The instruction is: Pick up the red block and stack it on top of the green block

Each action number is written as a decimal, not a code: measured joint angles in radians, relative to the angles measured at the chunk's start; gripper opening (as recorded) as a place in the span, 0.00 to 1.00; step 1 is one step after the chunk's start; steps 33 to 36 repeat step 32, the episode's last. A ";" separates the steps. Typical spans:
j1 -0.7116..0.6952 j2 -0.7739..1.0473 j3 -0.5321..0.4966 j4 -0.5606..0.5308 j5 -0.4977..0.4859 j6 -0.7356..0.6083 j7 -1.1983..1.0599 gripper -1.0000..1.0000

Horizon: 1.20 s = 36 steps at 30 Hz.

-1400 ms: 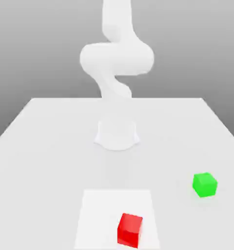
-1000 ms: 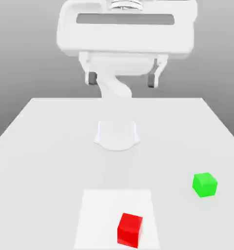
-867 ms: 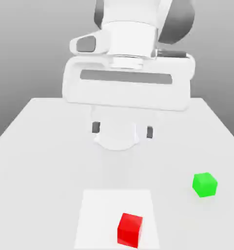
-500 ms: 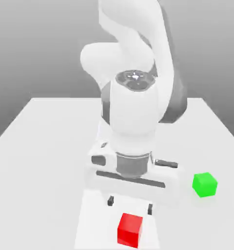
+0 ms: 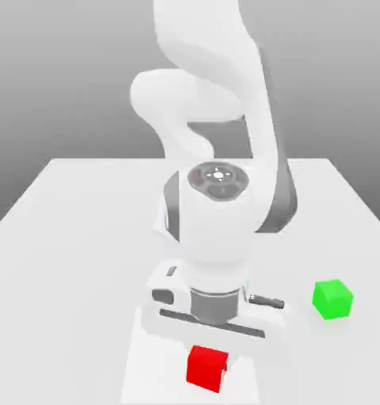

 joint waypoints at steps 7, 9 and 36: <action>0.165 -0.147 0.129 -0.090 0.113 -0.038 0.253 0.00; 0.225 -0.183 0.158 -0.118 0.134 -0.043 0.342 0.00; 0.417 -0.077 0.225 -0.231 -0.114 0.146 0.982 1.00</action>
